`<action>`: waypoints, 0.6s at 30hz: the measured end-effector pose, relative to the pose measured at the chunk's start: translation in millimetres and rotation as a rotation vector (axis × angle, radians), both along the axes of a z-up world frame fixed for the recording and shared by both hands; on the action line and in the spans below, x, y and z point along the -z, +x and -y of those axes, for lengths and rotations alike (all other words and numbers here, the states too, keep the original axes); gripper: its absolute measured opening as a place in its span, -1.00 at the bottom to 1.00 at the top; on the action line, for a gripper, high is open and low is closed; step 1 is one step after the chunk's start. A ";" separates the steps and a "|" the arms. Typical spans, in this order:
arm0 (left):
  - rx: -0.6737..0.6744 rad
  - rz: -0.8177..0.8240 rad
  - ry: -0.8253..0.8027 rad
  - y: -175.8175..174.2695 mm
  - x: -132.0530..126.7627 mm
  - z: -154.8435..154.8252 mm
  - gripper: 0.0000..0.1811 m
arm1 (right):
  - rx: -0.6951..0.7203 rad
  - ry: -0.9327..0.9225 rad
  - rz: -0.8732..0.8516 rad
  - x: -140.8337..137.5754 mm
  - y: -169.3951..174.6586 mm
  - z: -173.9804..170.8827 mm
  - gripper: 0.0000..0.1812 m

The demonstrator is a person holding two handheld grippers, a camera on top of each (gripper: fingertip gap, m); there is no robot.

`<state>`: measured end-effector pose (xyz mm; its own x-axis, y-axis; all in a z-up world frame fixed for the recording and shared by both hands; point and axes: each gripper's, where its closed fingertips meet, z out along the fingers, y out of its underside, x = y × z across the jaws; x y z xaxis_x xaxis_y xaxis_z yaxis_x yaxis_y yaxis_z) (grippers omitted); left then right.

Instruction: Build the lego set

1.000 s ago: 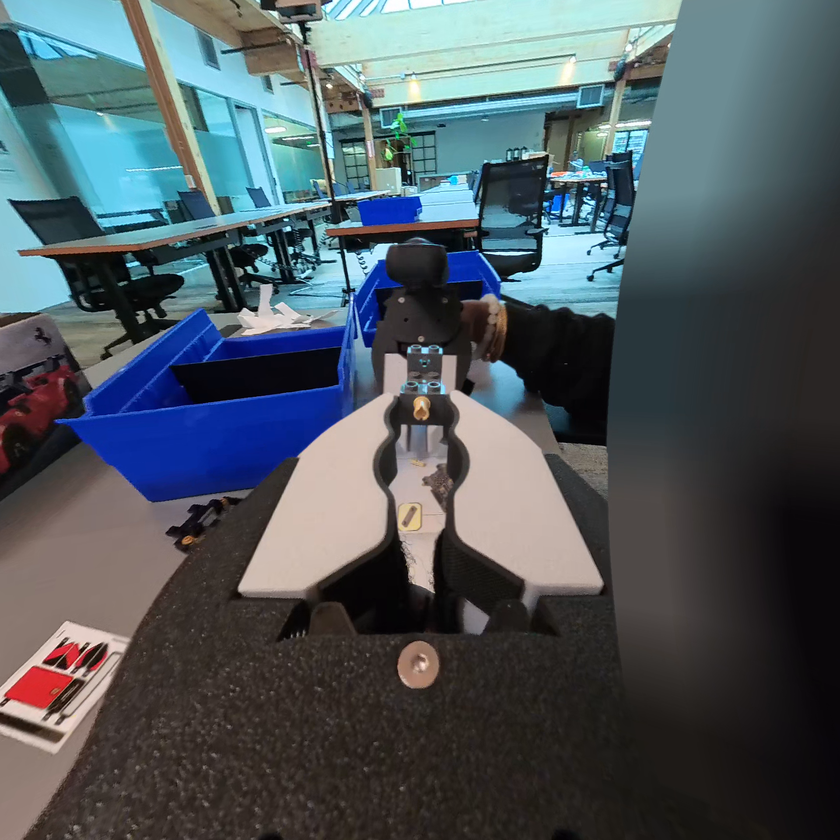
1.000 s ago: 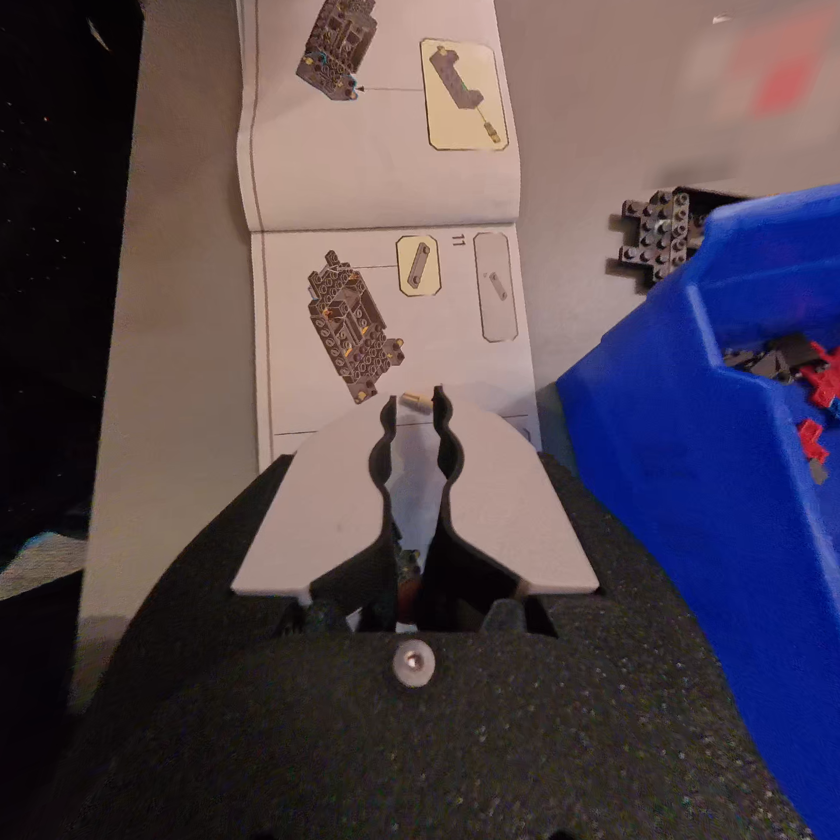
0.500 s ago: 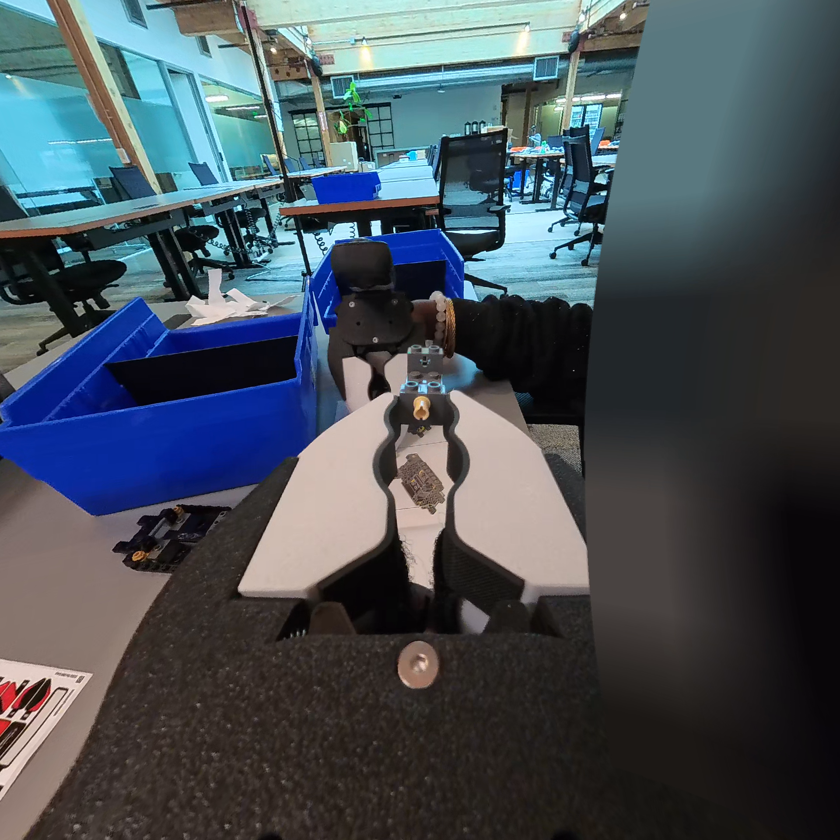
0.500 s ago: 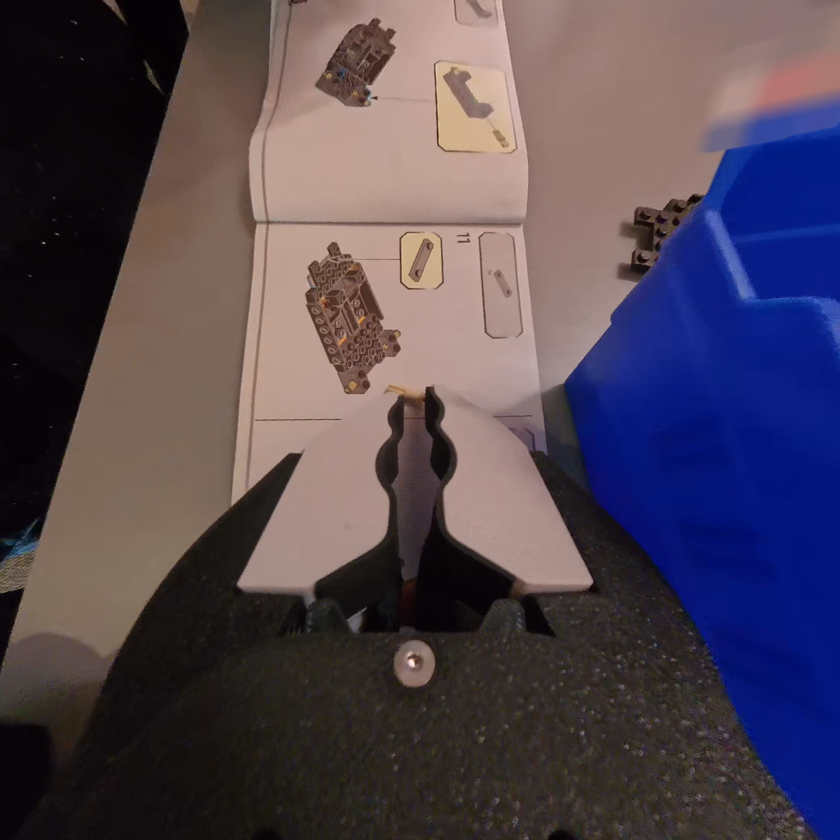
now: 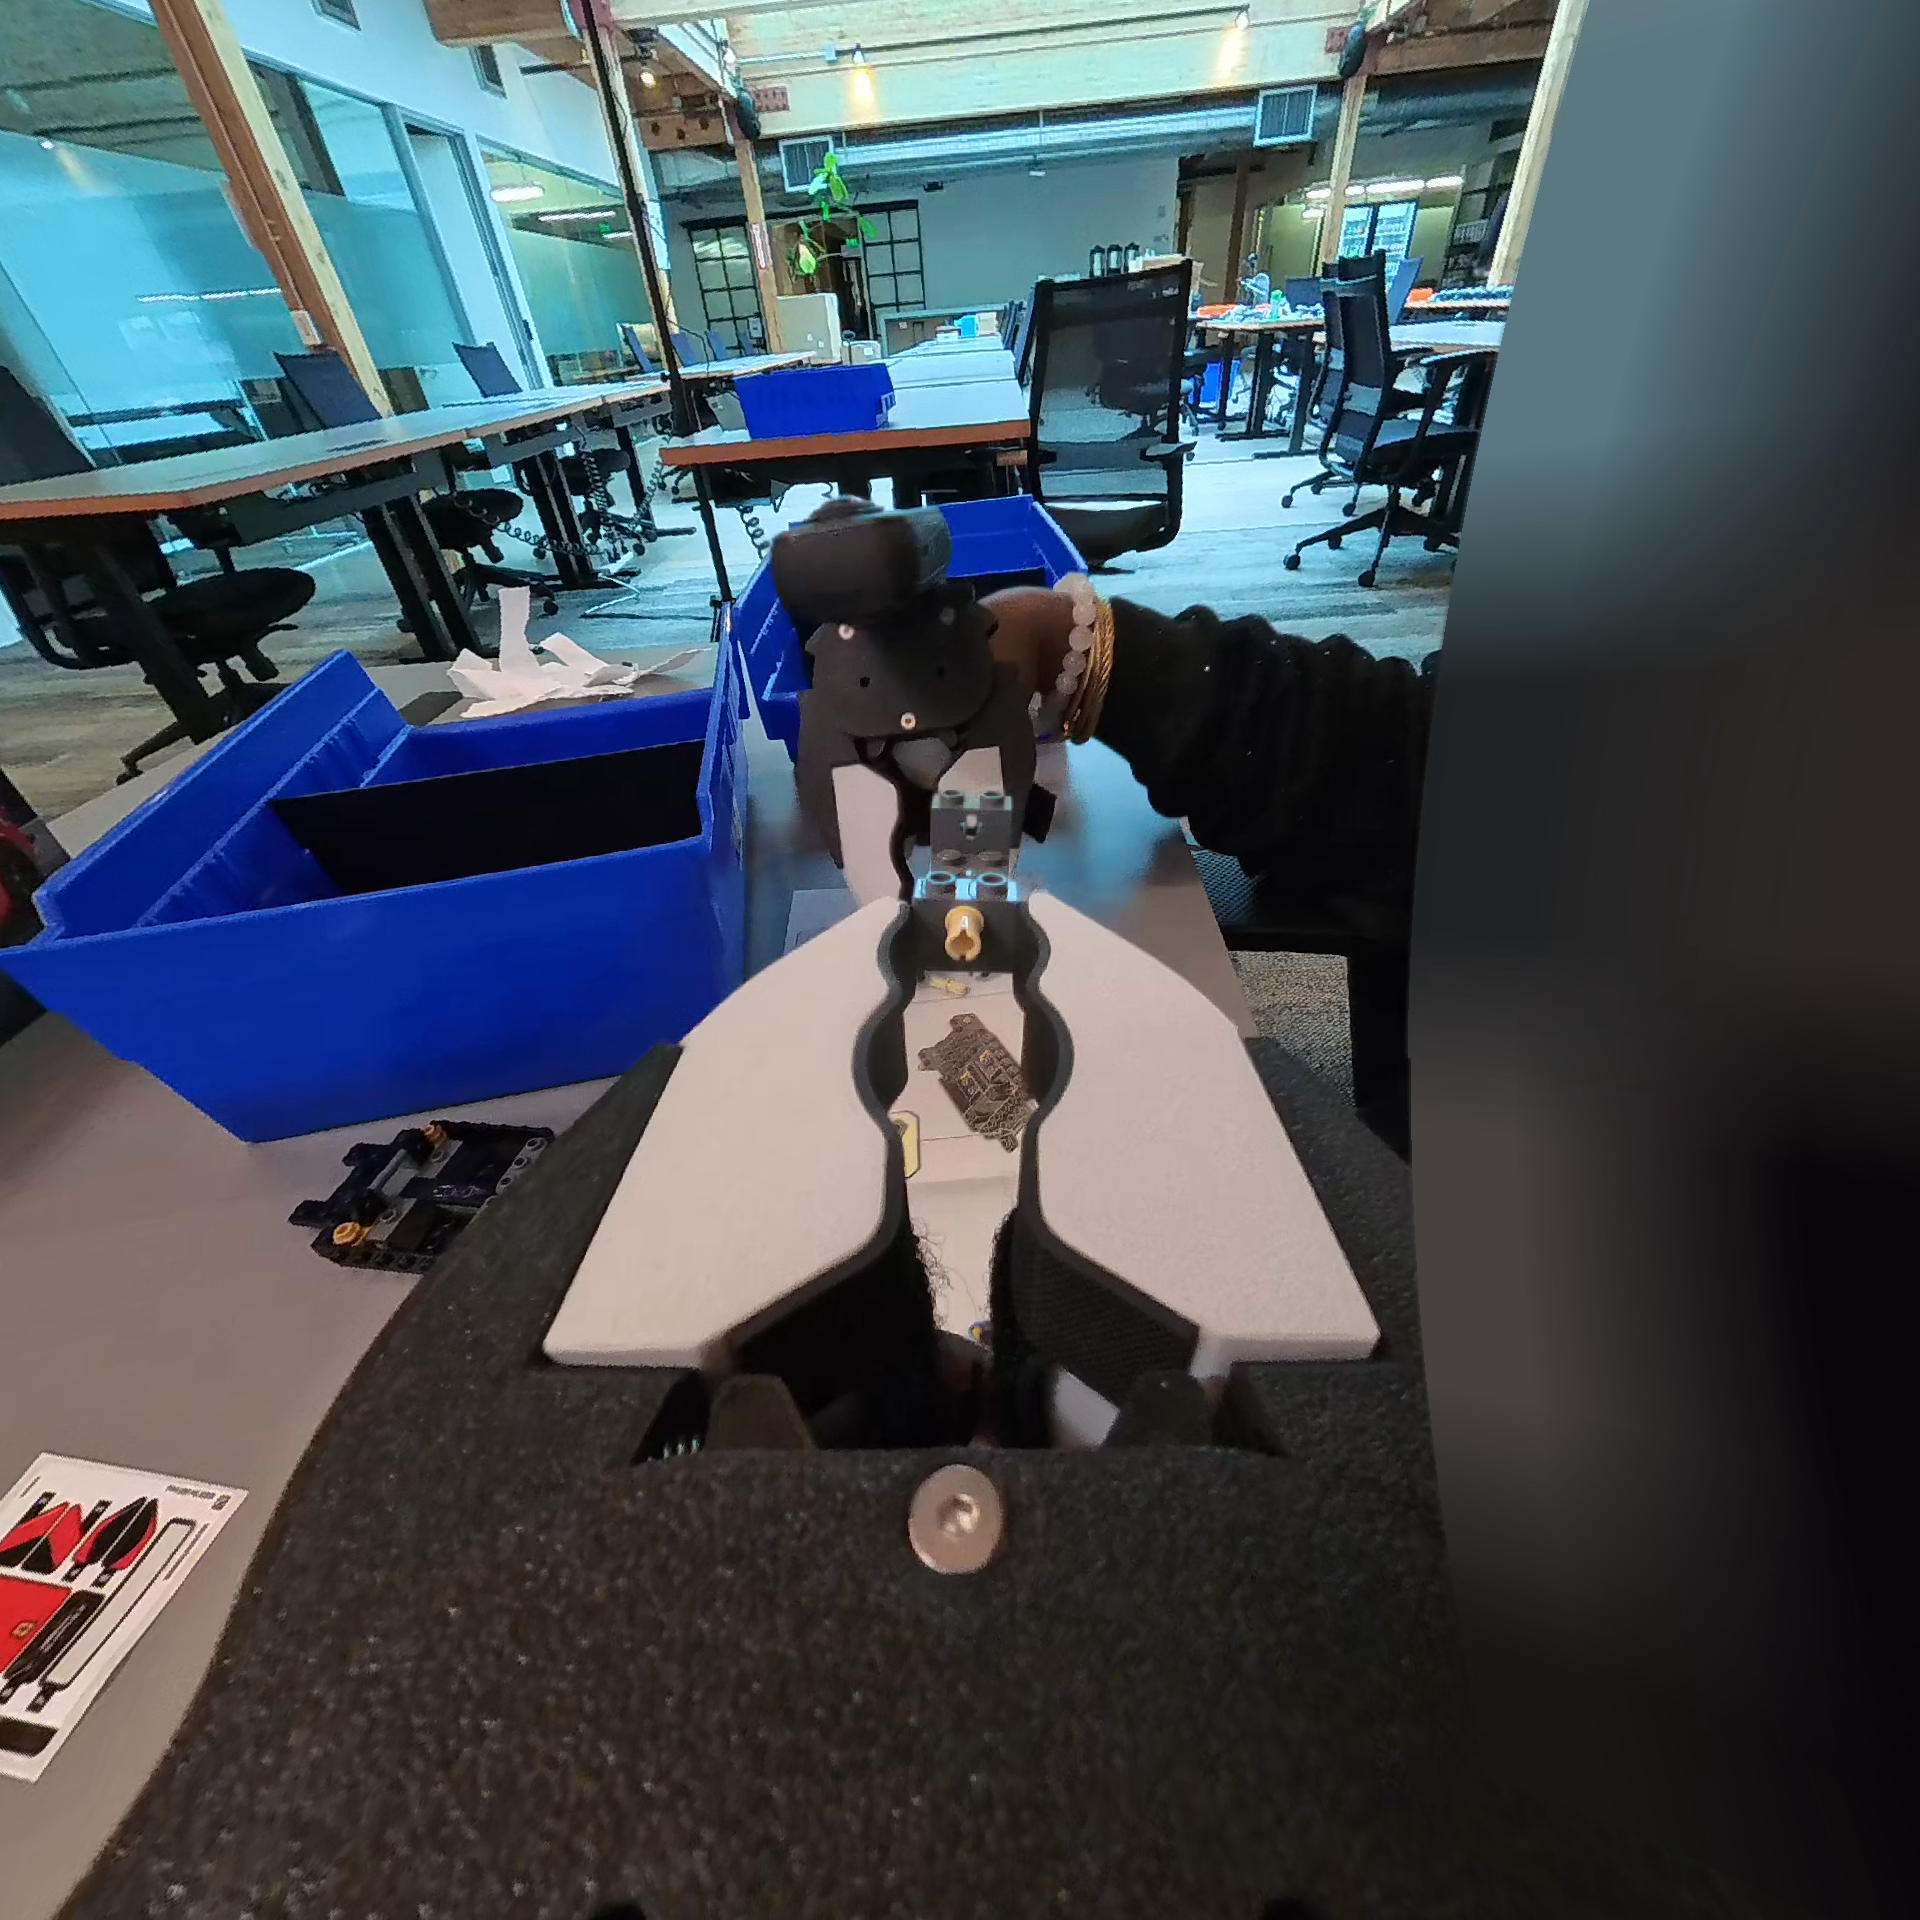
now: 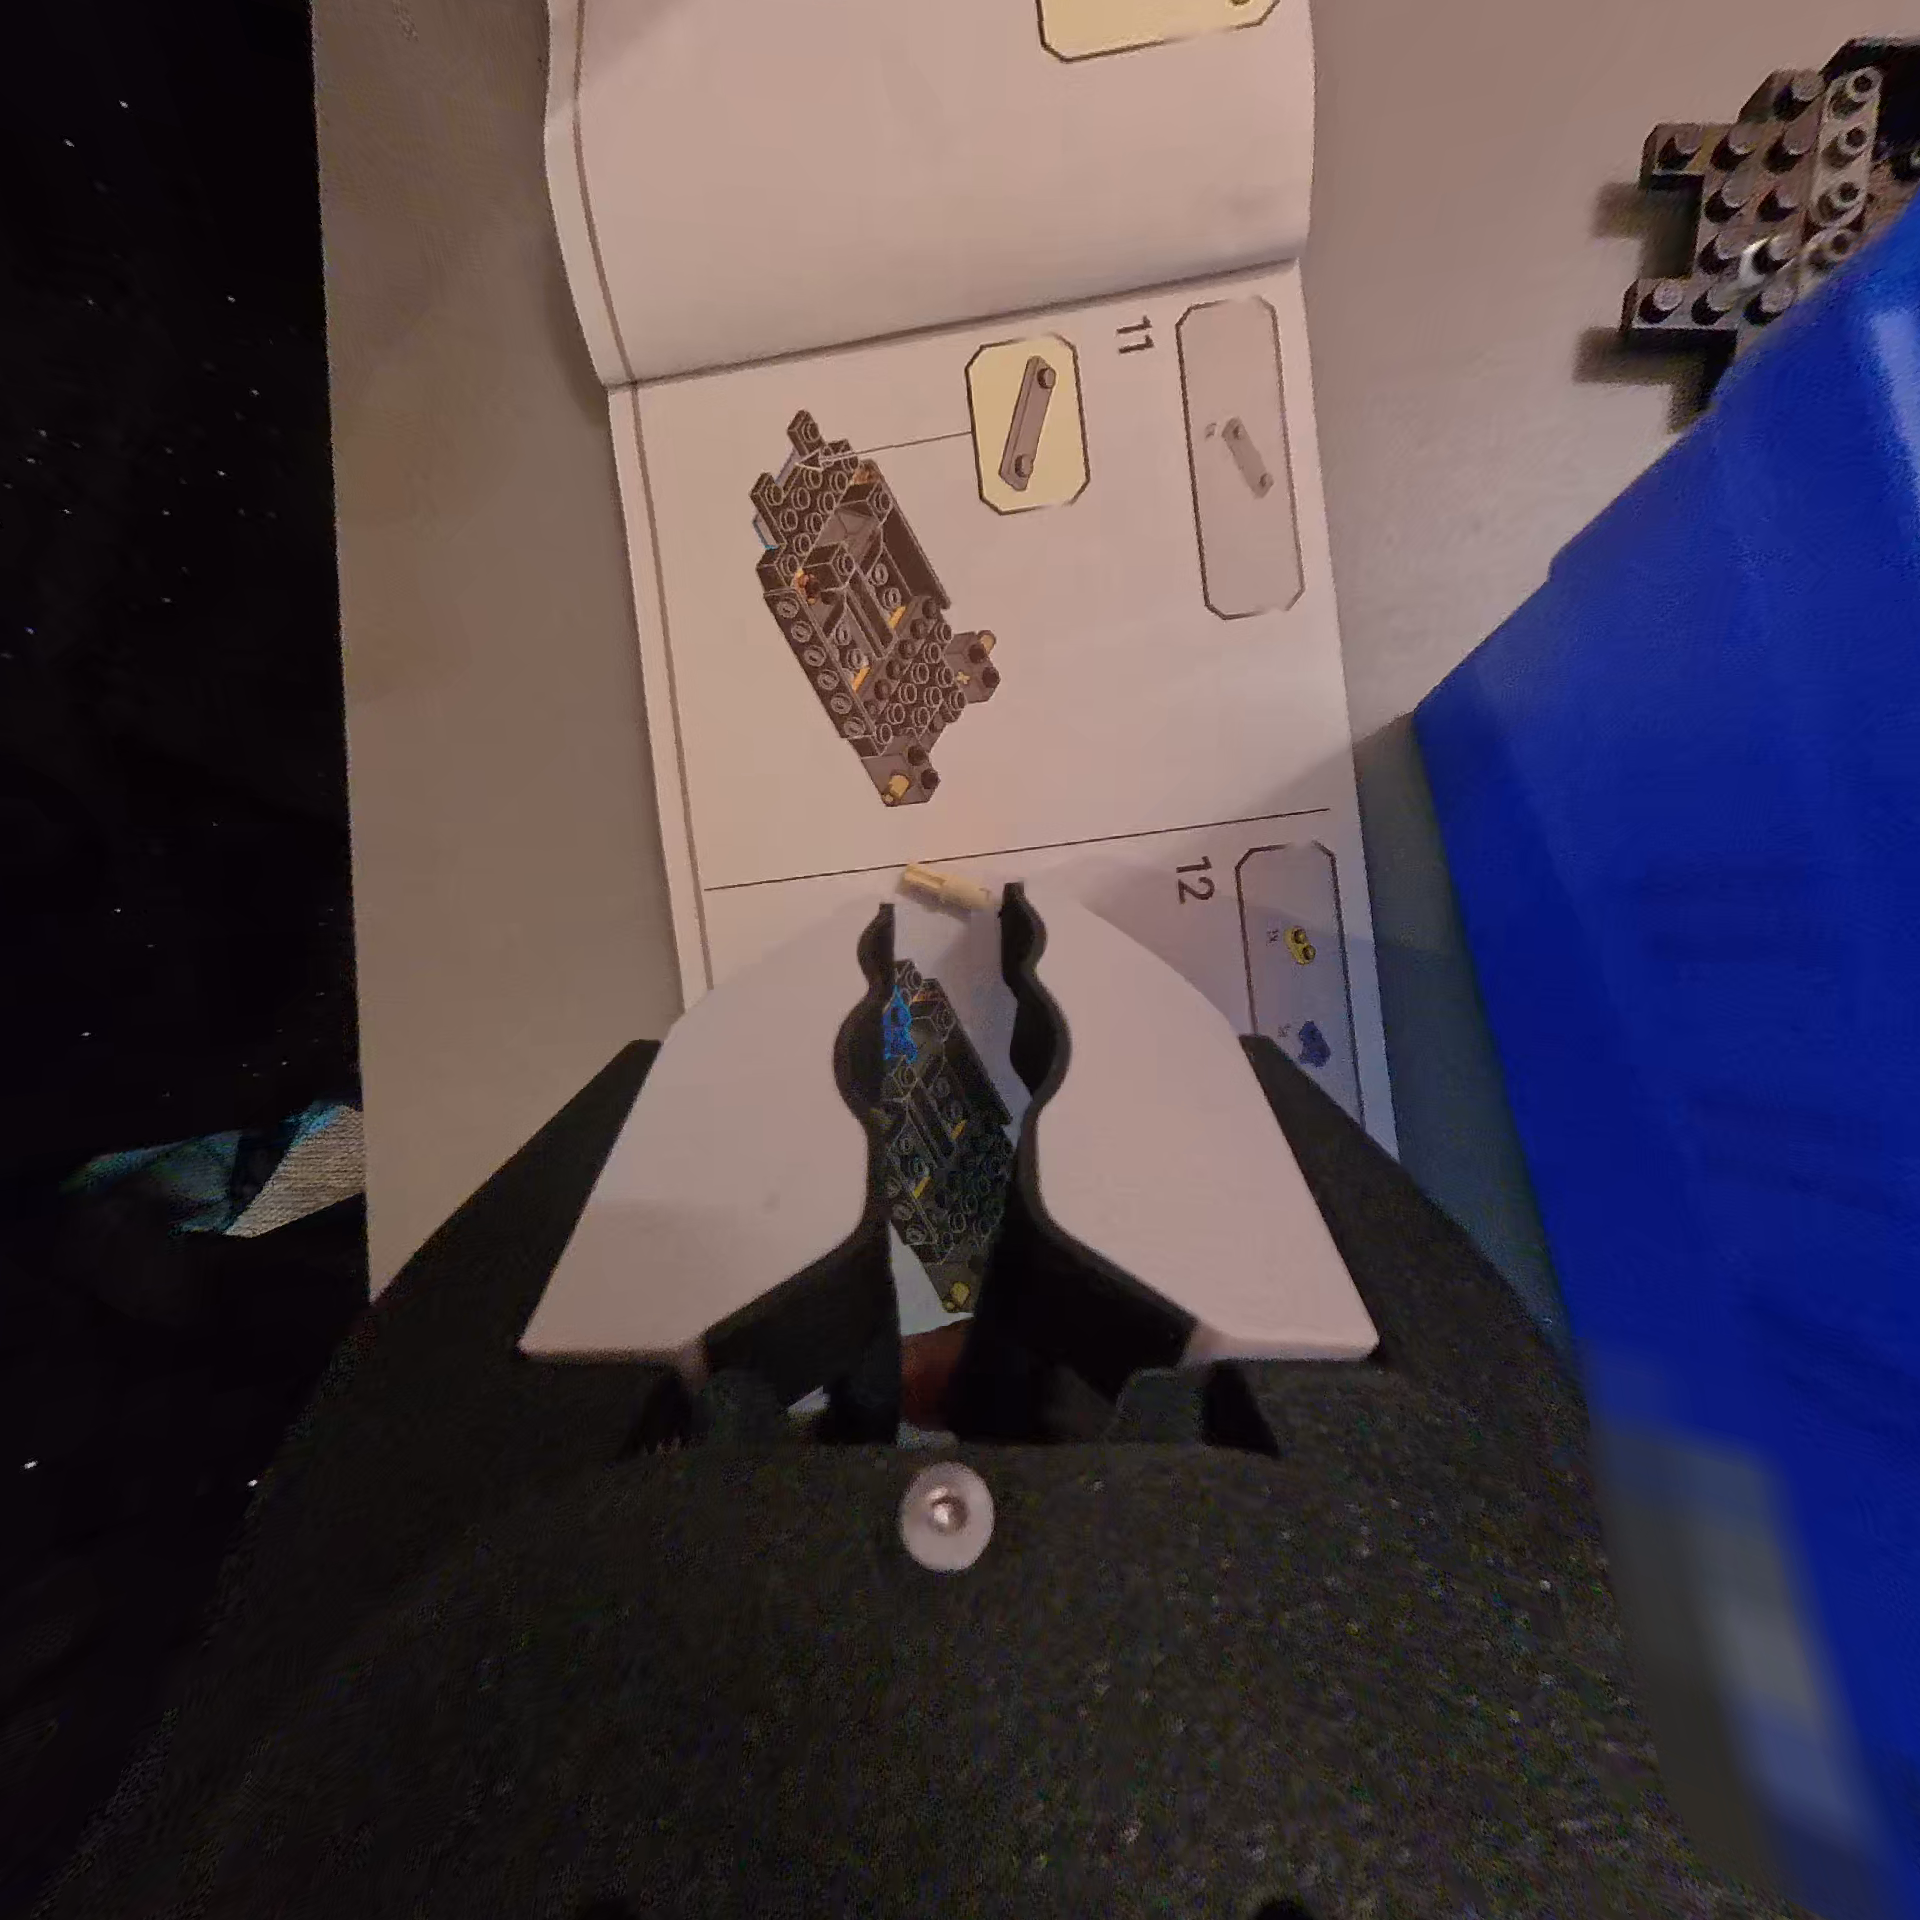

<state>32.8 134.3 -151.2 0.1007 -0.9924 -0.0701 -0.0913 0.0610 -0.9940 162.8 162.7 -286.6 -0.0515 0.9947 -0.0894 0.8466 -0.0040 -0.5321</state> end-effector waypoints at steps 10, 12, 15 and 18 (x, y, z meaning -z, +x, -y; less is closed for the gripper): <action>0.022 0.004 0.004 1.7 -2.9 5.2 -0.81 | -0.239 0.101 -0.048 -1.9 -0.7 -7.1 -0.82; 0.035 0.003 0.012 2.9 -4.3 8.6 -0.81 | -0.312 0.083 -0.005 0.8 1.9 -4.7 -0.83; 0.049 -0.004 0.021 5.2 -3.9 11.2 -0.81 | -0.407 0.098 0.082 3.0 6.0 -3.6 -0.85; 0.065 0.008 0.003 7.1 -3.0 11.9 -0.81 | -0.499 0.142 0.144 3.4 5.1 -2.4 -0.85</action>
<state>39.9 122.4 -148.2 0.0371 -0.9967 -0.0729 -0.0786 0.0698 -0.9945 167.9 165.1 -290.0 -0.5183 0.8552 0.0033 0.7917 0.4813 -0.3762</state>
